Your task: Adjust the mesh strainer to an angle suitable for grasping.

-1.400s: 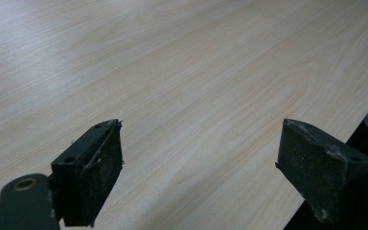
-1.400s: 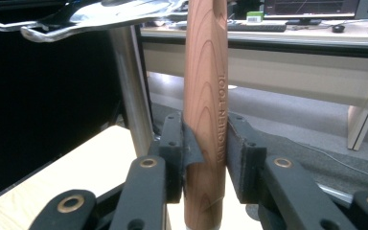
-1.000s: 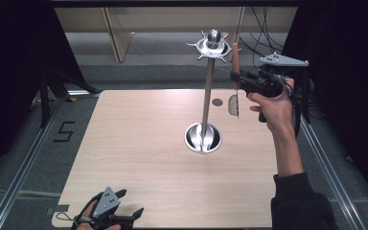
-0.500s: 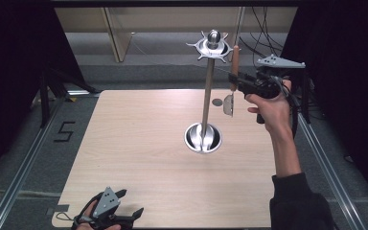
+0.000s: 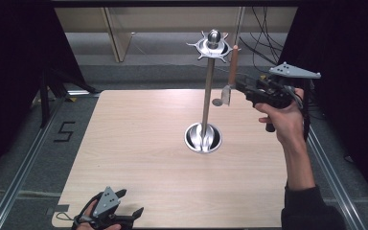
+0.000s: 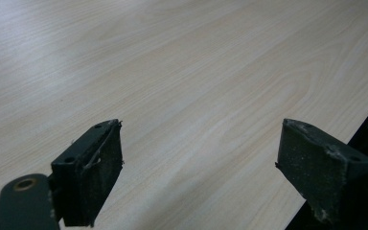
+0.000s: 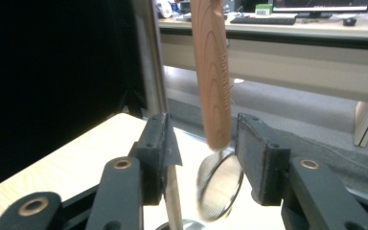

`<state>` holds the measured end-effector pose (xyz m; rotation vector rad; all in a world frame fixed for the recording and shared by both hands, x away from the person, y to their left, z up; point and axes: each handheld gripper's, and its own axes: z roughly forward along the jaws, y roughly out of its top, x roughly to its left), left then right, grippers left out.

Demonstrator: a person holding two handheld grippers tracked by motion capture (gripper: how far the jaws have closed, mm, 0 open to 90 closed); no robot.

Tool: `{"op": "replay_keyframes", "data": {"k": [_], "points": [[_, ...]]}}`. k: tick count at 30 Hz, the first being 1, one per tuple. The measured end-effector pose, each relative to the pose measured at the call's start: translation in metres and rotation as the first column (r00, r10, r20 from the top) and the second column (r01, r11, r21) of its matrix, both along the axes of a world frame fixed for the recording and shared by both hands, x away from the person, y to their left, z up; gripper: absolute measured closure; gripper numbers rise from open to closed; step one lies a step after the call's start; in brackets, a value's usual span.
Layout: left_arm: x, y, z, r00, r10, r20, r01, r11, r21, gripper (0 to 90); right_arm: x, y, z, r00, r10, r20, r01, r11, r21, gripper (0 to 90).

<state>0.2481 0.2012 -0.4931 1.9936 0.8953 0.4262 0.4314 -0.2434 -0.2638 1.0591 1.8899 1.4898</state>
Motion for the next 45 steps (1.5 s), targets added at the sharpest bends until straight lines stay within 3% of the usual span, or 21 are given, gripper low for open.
{"op": "replay_keyframes", "data": {"k": [4, 5, 8, 9, 10, 12, 13, 15, 16, 18, 21, 22, 23, 28, 30, 34, 36, 37, 40, 41, 45], "points": [[0.001, 0.001, 0.000, 1.0000, -0.004, 0.002, 0.004, 0.9999, 0.010, 15.1, -0.010, -0.004, -0.003, 0.9999, 0.007, 0.010, -0.007, 1.000, 0.003, 52.9], [-0.001, 0.000, 0.000, 0.9999, 0.009, -0.015, -0.009, 1.0000, 0.000, 15.1, -0.018, -0.006, -0.007, 0.9996, 0.021, 0.019, -0.021, 1.000, 0.005, 52.9], [0.001, 0.002, 0.001, 1.0000, -0.007, 0.006, 0.007, 0.9996, 0.027, 15.1, -0.021, -0.006, -0.013, 0.9993, 0.031, 0.021, -0.031, 1.000, -0.004, 52.5], [-0.001, 0.000, 0.000, 0.9998, 0.014, -0.015, -0.014, 0.9999, 0.003, 15.1, -0.023, -0.005, -0.017, 0.9996, 0.019, 0.022, -0.019, 1.000, -0.015, 52.0], [0.001, 0.003, 0.001, 0.9999, -0.011, 0.012, 0.011, 0.9994, 0.032, 15.1, -0.027, -0.003, -0.024, 0.9996, 0.009, 0.028, -0.008, 0.999, -0.032, 51.4], [0.000, 0.002, 0.000, 1.0000, 0.008, -0.004, -0.008, 0.9999, 0.007, 15.1, -0.028, -0.003, -0.027, 0.9990, 0.011, 0.043, -0.009, 0.999, -0.045, 51.0], [-0.001, 0.001, 0.000, 0.9997, 0.018, -0.014, -0.018, 0.9998, -0.003, 15.1, -0.033, -0.001, -0.037, 0.9993, 0.012, 0.035, -0.011, 0.999, -0.032, 50.3], [0.000, 0.002, 0.000, 0.9999, 0.012, -0.010, -0.012, 0.9999, 0.001, 15.0, -0.039, 0.000, -0.048, 0.9995, 0.027, 0.018, -0.026, 0.999, -0.038, 49.4], [0.000, 0.002, 0.000, 0.9998, 0.016, -0.016, -0.015, 0.9998, 0.016, 15.0, -0.040, -0.001, -0.054, 0.9984, 0.038, 0.041, -0.036, 0.998, -0.055, 49.3], [0.000, 0.001, 0.001, 1.0000, 0.006, 0.003, -0.006, 1.0000, -0.003, 15.0, -0.042, 0.000, -0.062, 0.9991, 0.041, -0.013, -0.042, 0.997, -0.066, 48.4], [-0.001, 0.001, 0.002, 0.9999, 0.001, 0.012, -0.001, 1.0000, 0.001, 15.0, -0.043, 0.000, -0.067, 0.9992, 0.040, 0.000, -0.040, 0.996, -0.082, 48.4], [0.001, 0.003, 0.002, 0.9998, -0.007, 0.018, 0.007, 0.9997, 0.023, 15.0, -0.046, 0.000, -0.070, 0.9985, 0.039, -0.038, -0.043, 0.995, -0.090, 48.2], [-0.001, 0.001, 0.002, 0.9999, 0.009, 0.007, -0.009, 0.9999, -0.005, 15.0, -0.047, 0.001, -0.071, 0.9989, 0.040, -0.026, -0.042, 0.995, -0.093, 48.1], [-0.001, 0.002, 0.002, 1.0000, 0.005, 0.005, -0.005, 1.0000, 0.003, 15.0, -0.050, 0.001, -0.079, 0.9976, 0.057, -0.039, -0.061, 0.992, -0.108, 47.0], [-0.001, 0.001, 0.002, 0.9999, 0.013, -0.006, -0.013, 0.9998, -0.013, 15.0, -0.051, 0.002, -0.087, 0.9952, 0.060, -0.077, -0.068, 0.992, -0.106, 46.8], [-0.001, 0.002, 0.001, 0.9999, 0.013, -0.006, -0.013, 0.9998, -0.014, 15.0, -0.051, 0.003, -0.093, 0.9940, 0.057, -0.094, -0.069, 0.988, -0.138, 45.7], [-0.001, 0.001, 0.002, 0.9999, 0.015, -0.003, -0.015, 0.9995, -0.028, 15.0, -0.051, 0.003, -0.097, 0.9950, 0.053, -0.085, -0.064, 0.988, -0.139, 44.3], [0.000, 0.003, 0.002, 1.0000, 0.003, 0.004, -0.003, 1.0000, -0.007, 15.0, -0.053, 0.004, -0.100, 0.9936, 0.040, -0.105, -0.053, 0.991, -0.122, 43.3], [-0.001, 0.000, 0.002, 0.9998, 0.020, -0.002, -0.020, 0.9992, -0.034, 15.0, -0.054, 0.004, -0.104, 0.9908, 0.043, -0.129, -0.058, 0.991, -0.120, 42.6], [0.001, 0.002, 0.003, 1.0000, 0.005, 0.005, -0.005, 1.0000, -0.008, 15.0, -0.053, 0.005, -0.107, 0.9909, 0.040, -0.129, -0.055, 0.992, -0.117, 42.5], [0.003, 0.000, 0.002, 1.0000, -0.003, -0.001, 0.003, 0.9999, -0.013, 15.0, -0.052, 0.005, -0.118, 0.9842, 0.049, -0.170, -0.071, 0.989, -0.127, 41.0]]}}
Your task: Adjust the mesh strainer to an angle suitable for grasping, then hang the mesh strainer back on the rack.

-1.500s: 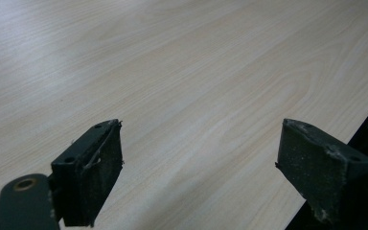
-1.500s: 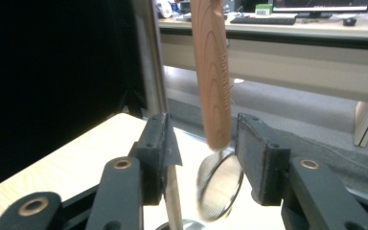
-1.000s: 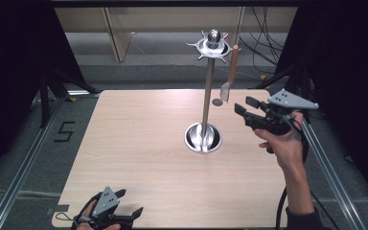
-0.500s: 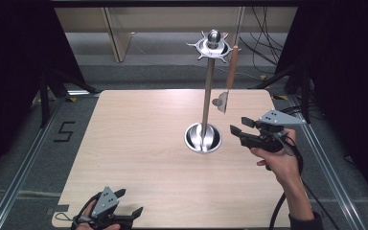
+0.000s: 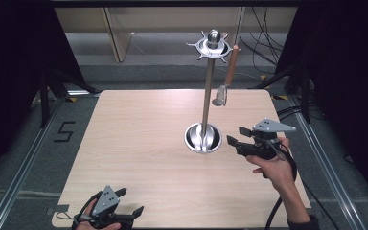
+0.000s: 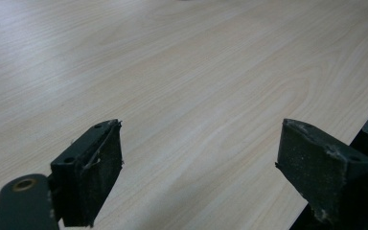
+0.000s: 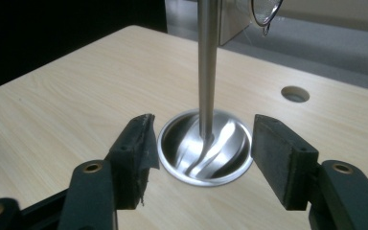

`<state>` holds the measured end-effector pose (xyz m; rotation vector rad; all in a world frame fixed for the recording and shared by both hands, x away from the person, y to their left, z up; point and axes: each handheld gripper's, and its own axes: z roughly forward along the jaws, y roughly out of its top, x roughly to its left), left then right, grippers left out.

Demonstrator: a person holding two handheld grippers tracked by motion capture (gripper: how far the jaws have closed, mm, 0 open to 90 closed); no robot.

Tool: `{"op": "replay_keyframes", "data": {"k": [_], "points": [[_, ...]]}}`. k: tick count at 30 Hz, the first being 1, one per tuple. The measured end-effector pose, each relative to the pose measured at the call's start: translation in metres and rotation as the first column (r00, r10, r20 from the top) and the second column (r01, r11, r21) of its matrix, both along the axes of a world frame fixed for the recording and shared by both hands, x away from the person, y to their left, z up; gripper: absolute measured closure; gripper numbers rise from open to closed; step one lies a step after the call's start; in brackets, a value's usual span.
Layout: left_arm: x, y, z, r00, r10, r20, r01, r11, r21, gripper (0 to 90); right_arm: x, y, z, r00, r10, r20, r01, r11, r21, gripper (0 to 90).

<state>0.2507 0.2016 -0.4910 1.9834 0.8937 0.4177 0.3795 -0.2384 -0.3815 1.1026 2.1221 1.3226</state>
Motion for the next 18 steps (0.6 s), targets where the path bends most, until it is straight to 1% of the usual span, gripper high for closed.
{"op": "replay_keyframes", "data": {"k": [1, 2, 3, 4, 5, 6, 7, 8, 9, 10, 11, 12, 13, 14, 15, 16, 17, 18], "points": [[0.000, 0.000, 0.000, 1.0000, 0.002, 0.000, -0.002, 1.0000, 0.001, 15.0, 0.000, 0.002, -0.004, 0.9999, -0.009, 0.004, 0.009, 1.000, 0.019, 40.4], [-0.001, 0.000, 0.000, 1.0000, 0.004, -0.004, -0.004, 0.9999, -0.010, 14.9, -0.002, 0.002, -0.006, 0.9999, -0.001, -0.017, 0.001, 1.000, 0.001, 39.6], [-0.001, 0.000, 0.000, 1.0000, 0.004, -0.004, -0.004, 0.9999, -0.010, 14.9, -0.002, 0.002, -0.008, 0.9998, 0.010, -0.017, -0.010, 1.000, -0.001, 39.2], [0.000, 0.002, 0.001, 1.0000, -0.001, -0.002, 0.001, 1.0000, 0.007, 14.9, -0.002, 0.002, -0.011, 0.9998, 0.016, -0.011, -0.016, 1.000, 0.002, 39.1], [-0.001, 0.002, 0.001, 0.9999, 0.011, -0.006, -0.011, 0.9999, -0.001, 14.9, -0.003, 0.003, -0.013, 0.9998, 0.014, -0.012, -0.014, 1.000, 0.003, 38.7], [-0.001, 0.002, 0.001, 0.9999, 0.011, -0.006, -0.011, 0.9999, -0.001, 14.9, -0.003, 0.003, -0.013, 0.9998, 0.014, -0.012, -0.014, 1.000, 0.003, 38.7], [-0.001, 0.001, 0.001, 0.9999, 0.013, -0.006, -0.013, 0.9999, -0.004, 14.9, -0.005, 0.003, -0.017, 0.9992, 0.015, -0.038, -0.015, 1.000, -0.007, 38.3], [0.001, 0.002, 0.002, 0.9999, -0.002, 0.011, 0.002, 0.9999, 0.014, 14.9, -0.005, 0.003, -0.017, 0.9992, 0.015, -0.038, -0.015, 1.000, -0.007, 38.3], [0.000, 0.001, 0.001, 0.9999, 0.014, 0.000, -0.014, 0.9999, -0.003, 14.8, -0.005, 0.003, -0.021, 0.9991, 0.018, -0.039, -0.018, 1.000, -0.007, 38.2], [0.002, 0.002, 0.002, 0.9999, -0.004, 0.015, 0.004, 0.9997, 0.026, 14.8, -0.006, 0.004, -0.026, 0.9982, 0.018, -0.056, -0.019, 1.000, -0.018, 38.0], [0.002, 0.002, 0.001, 0.9999, -0.007, 0.011, 0.007, 0.9996, 0.028, 14.8, -0.007, 0.005, -0.029, 0.9980, 0.023, -0.059, -0.024, 1.000, -0.004, 38.0], [0.001, 0.000, 0.000, 1.0000, 0.002, 0.005, -0.002, 1.0000, -0.008, 14.8, -0.007, 0.006, -0.033, 0.9982, 0.018, -0.058, -0.019, 1.000, -0.011, 38.0], [0.000, 0.000, 0.000, 1.0000, 0.004, 0.001, -0.004, 0.9999, -0.010, 14.8, -0.007, 0.006, -0.033, 0.9982, 0.018, -0.058, -0.019, 1.000, -0.011, 38.0], [0.001, 0.000, 0.000, 1.0000, 0.009, 0.002, -0.009, 0.9999, -0.013, 14.8, -0.008, 0.007, -0.037, 0.9960, 0.028, -0.084, -0.031, 0.999, -0.038, 37.7], [0.000, 0.000, -0.001, 0.9998, 0.021, -0.009, -0.021, 0.9996, -0.020, 14.8, -0.008, 0.007, -0.037, 0.9960, 0.028, -0.084, -0.031, 0.999, -0.038, 37.7], [0.000, 0.000, -0.001, 0.9998, 0.021, -0.005, -0.021, 0.9996, -0.021, 14.8, -0.008, 0.008, -0.040, 0.9950, 0.041, -0.092, -0.044, 0.998, -0.037, 37.7], [0.000, 0.001, 0.000, 0.9998, 0.019, -0.009, -0.019, 0.9998, -0.008, 14.8, -0.009, 0.011, -0.045, 0.9931, 0.047, -0.107, -0.052, 0.998, -0.039, 37.5], [0.000, 0.002, 0.001, 0.9999, 0.007, 0.008, -0.007, 1.0000, 0.005, 14.8, -0.009, 0.011, -0.045, 0.9931, 0.047, -0.107, -0.052, 0.998, -0.039, 37.5]]}}
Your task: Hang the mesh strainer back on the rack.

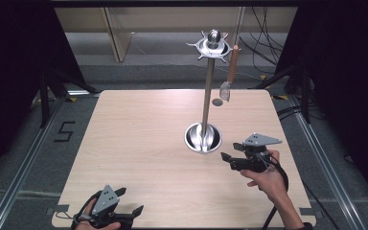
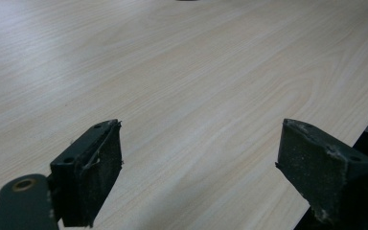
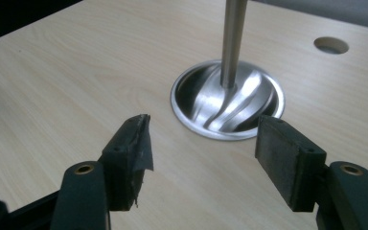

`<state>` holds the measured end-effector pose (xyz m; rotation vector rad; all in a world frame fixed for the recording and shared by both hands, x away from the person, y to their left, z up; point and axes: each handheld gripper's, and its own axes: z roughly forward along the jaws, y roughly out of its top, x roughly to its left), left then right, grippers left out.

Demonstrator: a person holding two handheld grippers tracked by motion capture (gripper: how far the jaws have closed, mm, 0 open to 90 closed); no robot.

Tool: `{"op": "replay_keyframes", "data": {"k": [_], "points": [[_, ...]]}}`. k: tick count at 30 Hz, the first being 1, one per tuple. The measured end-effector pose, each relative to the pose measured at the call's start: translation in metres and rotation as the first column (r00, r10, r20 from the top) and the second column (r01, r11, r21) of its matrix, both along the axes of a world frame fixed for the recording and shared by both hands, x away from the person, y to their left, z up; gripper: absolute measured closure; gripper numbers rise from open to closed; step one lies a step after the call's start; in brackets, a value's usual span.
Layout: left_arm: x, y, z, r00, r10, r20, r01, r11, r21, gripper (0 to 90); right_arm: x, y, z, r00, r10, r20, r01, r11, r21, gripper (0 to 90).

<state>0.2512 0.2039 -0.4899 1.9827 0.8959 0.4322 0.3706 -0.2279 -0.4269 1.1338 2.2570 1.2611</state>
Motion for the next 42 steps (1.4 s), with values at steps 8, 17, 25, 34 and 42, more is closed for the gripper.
{"op": "replay_keyframes", "data": {"k": [8, 17, 25, 34, 42], "points": [[-0.003, 0.000, -0.001, 0.9999, 0.017, -0.001, -0.017, 0.9996, -0.024, 14.8, -0.002, 0.007, -0.007, 0.9991, 0.043, -0.007, -0.043, 0.999, -0.023, 36.9], [-0.004, 0.003, -0.001, 0.9999, 0.015, 0.002, -0.015, 0.9998, 0.016, 14.8, -0.009, 0.012, -0.014, 0.9975, 0.065, -0.028, -0.065, 0.998, -0.022, 34.7], [-0.005, 0.000, -0.002, 0.9999, 0.013, 0.002, -0.013, 0.9999, -0.009, 14.8, -0.017, 0.012, -0.026, 0.9956, 0.089, -0.032, -0.089, 0.996, -0.016, 32.7], [-0.005, 0.000, -0.001, 0.9999, 0.012, -0.003, -0.012, 0.9999, -0.004, 14.8, -0.024, 0.009, -0.036, 0.9938, 0.108, -0.026, -0.109, 0.994, -0.023, 31.0], [-0.005, 0.001, -0.001, 1.0000, -0.004, 0.007, 0.004, 0.9999, 0.015, 14.8, -0.029, 0.008, -0.039, 0.9924, 0.119, -0.030, -0.120, 0.993, -0.017, 29.7]]}}
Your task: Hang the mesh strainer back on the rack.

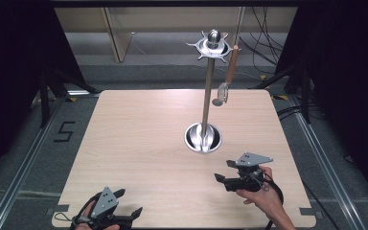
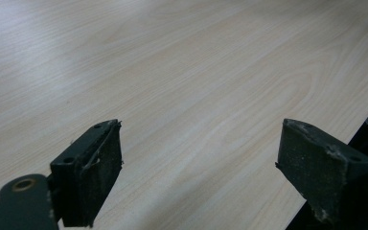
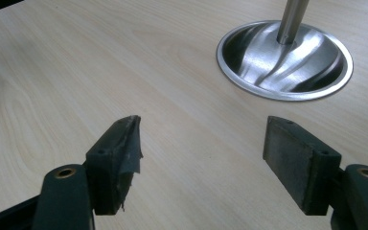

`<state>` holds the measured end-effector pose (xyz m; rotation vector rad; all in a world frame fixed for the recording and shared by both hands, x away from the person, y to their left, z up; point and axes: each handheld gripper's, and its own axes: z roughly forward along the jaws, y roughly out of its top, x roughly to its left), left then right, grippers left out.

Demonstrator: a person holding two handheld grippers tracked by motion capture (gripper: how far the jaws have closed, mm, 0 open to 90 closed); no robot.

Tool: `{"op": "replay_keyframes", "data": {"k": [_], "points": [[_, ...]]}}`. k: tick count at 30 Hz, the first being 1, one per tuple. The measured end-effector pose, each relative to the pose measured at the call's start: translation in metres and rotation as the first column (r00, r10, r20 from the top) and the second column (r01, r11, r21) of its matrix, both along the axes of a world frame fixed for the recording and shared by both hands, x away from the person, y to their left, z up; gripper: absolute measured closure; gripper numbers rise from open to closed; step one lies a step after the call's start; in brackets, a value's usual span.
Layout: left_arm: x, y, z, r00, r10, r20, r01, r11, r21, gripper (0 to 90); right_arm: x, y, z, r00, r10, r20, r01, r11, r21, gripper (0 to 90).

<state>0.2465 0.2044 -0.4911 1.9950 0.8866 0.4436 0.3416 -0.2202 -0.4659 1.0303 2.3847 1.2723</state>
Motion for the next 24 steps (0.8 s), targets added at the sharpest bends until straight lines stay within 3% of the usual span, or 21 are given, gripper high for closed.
{"op": "replay_keyframes", "data": {"k": [2, 3, 4, 5, 6, 7, 8, 9, 11, 14, 16, 17, 18, 19, 20, 23, 24], "points": [[0.000, 0.000, 0.000, 1.0000, 0.002, -0.001, -0.002, 1.0000, -0.004, 14.8, -0.002, 0.000, -0.001, 0.9999, -0.005, 0.012, 0.006, 1.000, -0.009, 29.6], [0.000, -0.001, -0.001, 1.0000, 0.001, 0.001, -0.001, 1.0000, -0.009, 14.8, -0.002, 0.000, -0.001, 1.0000, 0.002, -0.005, -0.002, 1.000, -0.001, 29.5], [0.000, -0.001, -0.001, 1.0000, 0.000, 0.001, 0.000, 1.0000, -0.008, 14.8, -0.003, 0.000, -0.003, 0.9999, -0.003, 0.013, 0.003, 1.000, -0.007, 29.4], [0.004, 0.003, 0.001, 0.9990, -0.034, 0.030, 0.032, 0.9978, 0.058, 14.8, -0.004, 0.000, -0.003, 1.0000, 0.005, 0.002, -0.005, 1.000, -0.009, 29.2], [0.002, 0.002, 0.001, 0.9996, -0.021, 0.020, 0.020, 0.9991, 0.037, 14.8, -0.004, 0.000, -0.005, 0.9999, 0.012, 0.012, -0.012, 1.000, -0.011, 29.1], [0.000, -0.001, -0.001, 1.0000, 0.000, 0.001, 0.000, 0.9999, -0.012, 14.8, -0.006, 0.001, -0.005, 1.0000, 0.005, -0.005, -0.005, 1.000, -0.008, 29.0], [0.002, 0.003, 0.001, 0.9995, -0.025, 0.016, 0.024, 0.9986, 0.047, 14.8, -0.007, 0.001, -0.005, 0.9999, 0.010, -0.005, -0.010, 1.000, -0.011, 28.8], [0.001, 0.001, 0.000, 0.9999, -0.013, 0.009, 0.013, 0.9997, 0.020, 14.9, -0.007, 0.001, -0.006, 1.0000, 0.009, 0.002, -0.009, 1.000, -0.008, 28.6], [0.000, 0.000, -0.001, 1.0000, -0.007, -0.003, 0.007, 0.9999, 0.010, 14.8, -0.006, 0.001, -0.006, 0.9992, 0.037, 0.013, -0.037, 0.999, -0.003, 28.4], [0.001, 0.001, 0.000, 0.9999, -0.010, 0.005, 0.010, 0.9998, 0.016, 14.8, -0.011, 0.000, -0.006, 1.0000, -0.003, 0.007, 0.003, 1.000, -0.010, 27.7], [0.001, 0.001, 0.000, 0.9999, -0.009, 0.006, 0.009, 0.9998, 0.015, 14.8, -0.012, -0.001, -0.006, 1.0000, 0.001, 0.005, -0.001, 1.000, -0.015, 26.3], [0.003, 0.003, 0.001, 0.9993, -0.029, 0.023, 0.028, 0.9983, 0.051, 14.8, -0.014, 0.000, -0.006, 1.0000, -0.008, 0.005, 0.008, 1.000, -0.008, 26.0], [0.003, 0.003, 0.001, 0.9993, -0.029, 0.025, 0.028, 0.9984, 0.049, 14.8, -0.015, 0.000, -0.007, 0.9999, -0.010, -0.007, 0.010, 1.000, -0.001, 25.8], [0.000, -0.001, -0.001, 1.0000, 0.000, -0.001, 0.000, 0.9999, -0.012, 14.8, -0.013, -0.001, -0.008, 0.9998, 0.018, -0.001, -0.018, 1.000, -0.009, 25.5], [0.003, 0.003, 0.001, 0.9995, -0.027, 0.018, 0.026, 0.9985, 0.047, 14.8, -0.014, -0.001, -0.008, 1.0000, 0.008, 0.004, -0.008, 1.000, -0.009, 25.2], [0.002, 0.003, 0.001, 0.9994, -0.025, 0.022, 0.024, 0.9987, 0.046, 14.8, -0.016, -0.002, -0.010, 1.0000, -0.008, 0.006, 0.008, 1.000, -0.026, 25.1], [0.000, 0.001, 0.000, 1.0000, -0.005, 0.007, 0.005, 0.9999, 0.015, 14.8, -0.017, -0.001, -0.010, 0.9998, -0.021, 0.002, 0.021, 1.000, -0.023, 25.0]]}}
